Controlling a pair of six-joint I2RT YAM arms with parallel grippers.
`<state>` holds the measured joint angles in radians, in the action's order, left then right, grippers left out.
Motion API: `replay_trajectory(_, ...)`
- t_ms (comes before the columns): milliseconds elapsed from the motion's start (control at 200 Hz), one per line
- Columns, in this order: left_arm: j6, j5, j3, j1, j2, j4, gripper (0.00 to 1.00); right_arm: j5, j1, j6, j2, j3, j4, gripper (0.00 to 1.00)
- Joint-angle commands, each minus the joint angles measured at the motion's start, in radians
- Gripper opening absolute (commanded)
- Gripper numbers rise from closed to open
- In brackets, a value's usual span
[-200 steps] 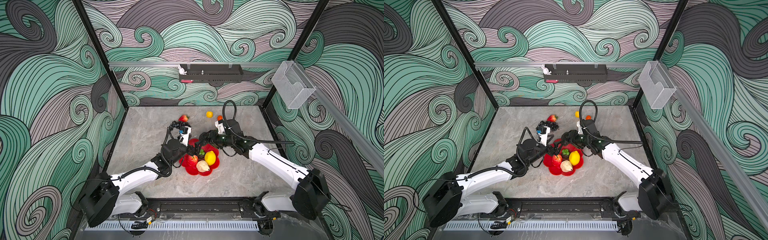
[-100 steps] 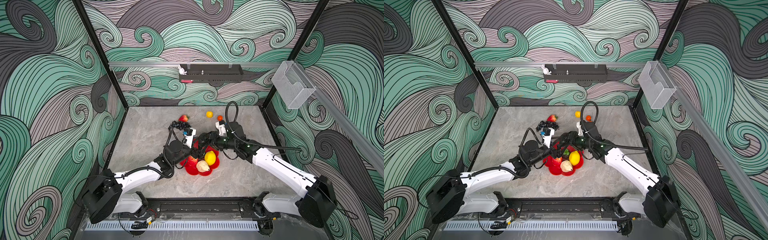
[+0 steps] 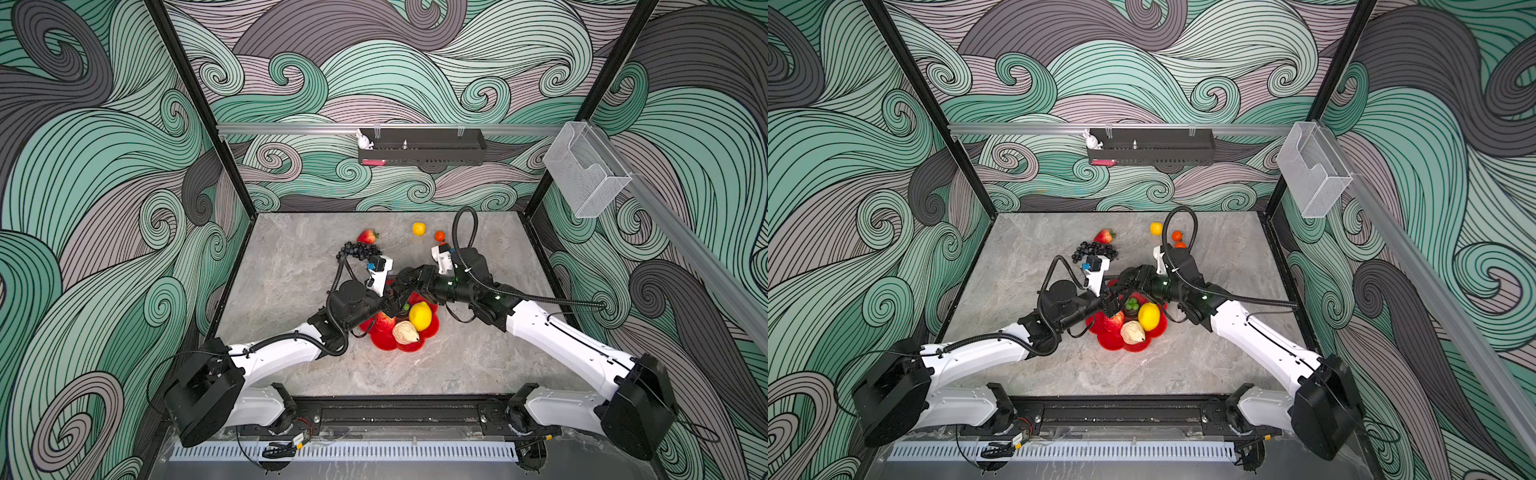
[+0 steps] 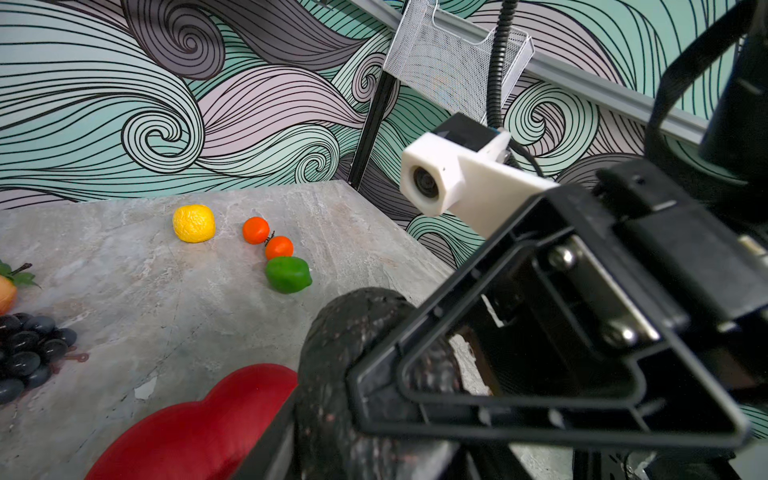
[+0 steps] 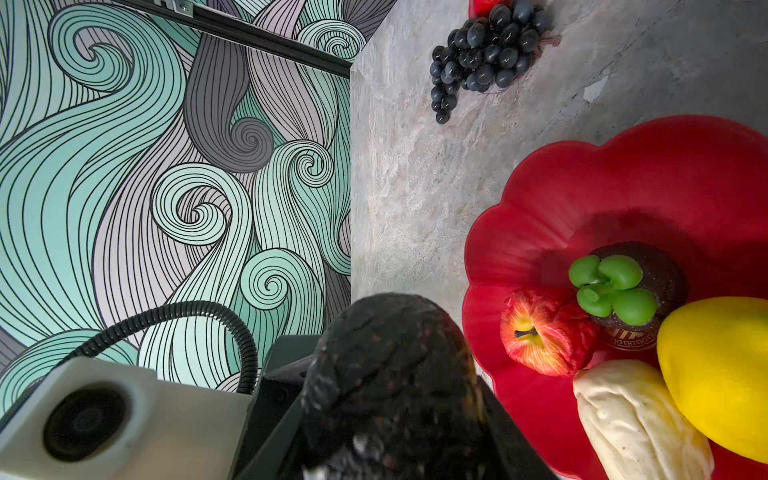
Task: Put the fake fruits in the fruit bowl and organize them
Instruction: 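Carry the avocado over the bowl toward the left gripper while the left gripper reaches in, then grasp the avocado with the left gripper while the right gripper releases it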
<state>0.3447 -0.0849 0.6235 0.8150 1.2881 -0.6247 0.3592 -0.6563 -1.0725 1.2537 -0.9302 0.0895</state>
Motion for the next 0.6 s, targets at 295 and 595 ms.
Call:
replay_trajectory(295, -0.036, -0.015, 0.047, 0.006, 0.005, 0.003, 0.45, 0.002, -0.010, 0.037, -0.023, 0.008, 0.001, 0.58)
replay_trajectory(595, -0.058, 0.074, 0.040, 0.006, -0.031, 0.100, 0.45, -0.018, 0.000, 0.089, -0.048, 0.016, 0.036, 0.77)
